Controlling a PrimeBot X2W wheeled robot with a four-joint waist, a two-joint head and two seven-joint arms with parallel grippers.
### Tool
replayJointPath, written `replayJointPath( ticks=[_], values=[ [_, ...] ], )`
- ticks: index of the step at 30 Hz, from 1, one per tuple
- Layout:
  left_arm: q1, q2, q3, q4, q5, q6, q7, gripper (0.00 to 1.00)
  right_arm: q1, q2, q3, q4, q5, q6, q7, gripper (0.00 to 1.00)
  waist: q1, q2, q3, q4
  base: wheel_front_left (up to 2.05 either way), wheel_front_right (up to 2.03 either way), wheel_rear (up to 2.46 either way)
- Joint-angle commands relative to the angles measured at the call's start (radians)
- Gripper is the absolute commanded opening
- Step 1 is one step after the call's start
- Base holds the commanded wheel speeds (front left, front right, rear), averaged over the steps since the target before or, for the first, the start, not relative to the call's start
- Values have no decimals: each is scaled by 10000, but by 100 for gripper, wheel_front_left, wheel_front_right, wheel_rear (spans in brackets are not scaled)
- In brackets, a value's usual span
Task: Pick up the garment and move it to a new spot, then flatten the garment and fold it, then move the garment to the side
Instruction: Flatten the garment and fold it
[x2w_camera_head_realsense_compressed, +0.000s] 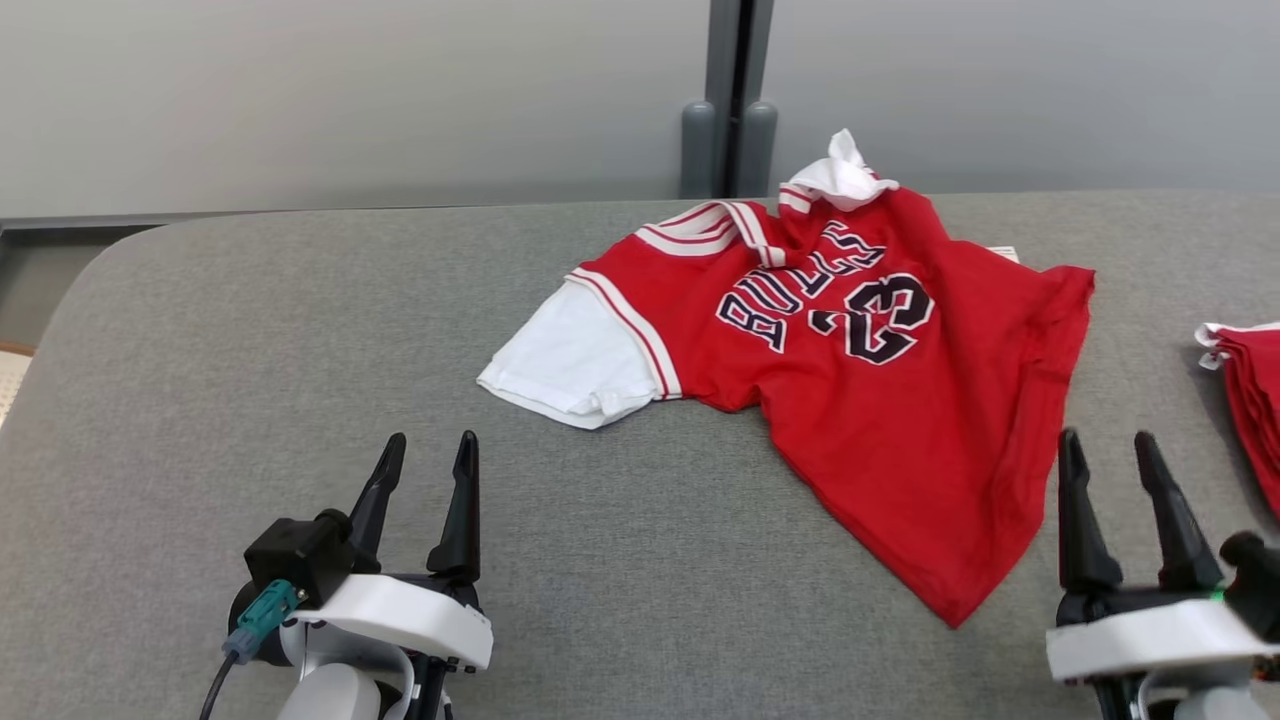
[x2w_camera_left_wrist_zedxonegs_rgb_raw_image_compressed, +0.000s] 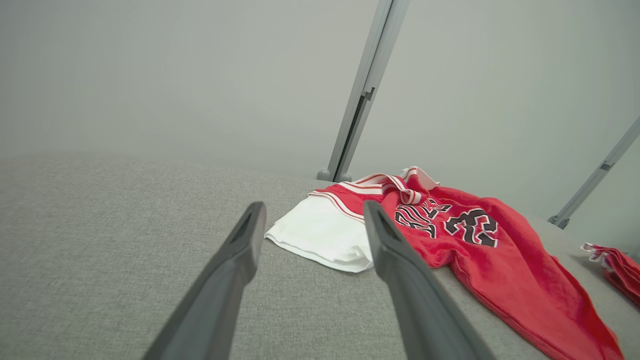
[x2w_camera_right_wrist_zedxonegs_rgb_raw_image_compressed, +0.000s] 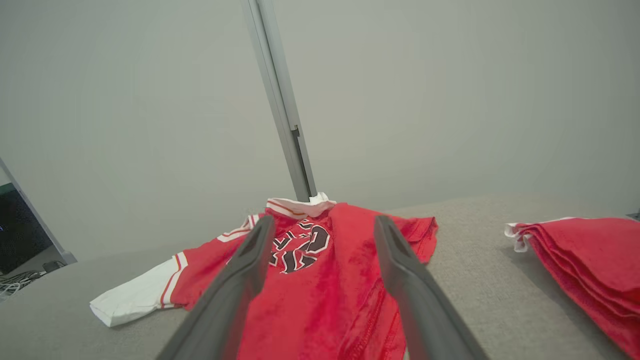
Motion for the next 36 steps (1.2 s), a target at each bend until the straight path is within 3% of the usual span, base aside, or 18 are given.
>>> replayJointPath(
  ticks=[1,7,13,19,32,33,34,35,36],
  values=[
    [27,36,79,-12,66,-59,-16,100,190,31,-1,-92,-174,1,-26,100,-1,0,-2,-147,0,0,0],
    [-123,39,70,78,126,-148,-16,100,674,365,393,258,-277,1,32,100,-1,0,79,-337,0,0,0],
    [-81,39,-19,146,83,-160,-16,100,961,711,495,1190,126,1,757,100,-1,0,154,-365,0,0,0],
    [-205,37,-39,239,138,-162,-16,100,854,924,666,1958,1326,1,1734,100,-1,0,273,-325,0,0,0],
    [-404,39,-214,301,124,-196,-16,100,372,1043,1597,2463,2953,1,2289,100,-1,0,553,22,0,0,0],
    [-409,37,-202,305,133,-198,-16,100,346,1041,1649,2462,3034,1,2259,92,-1,0,562,42,0,0,0],
    [-406,39,-189,308,140,-201,-16,100,327,1028,1692,2460,3062,1,2205,34,-1,0,567,56,0,0,0],
    [-402,39,-178,311,145,-201,-16,100,284,980,1699,2456,3018,1,2120,0,-1,0,570,62,0,0,0],
    [-402,39,-160,311,151,-200,-16,100,224,922,1682,2453,2951,1,1992,0,-1,0,575,60,0,0,0]
  ],
)
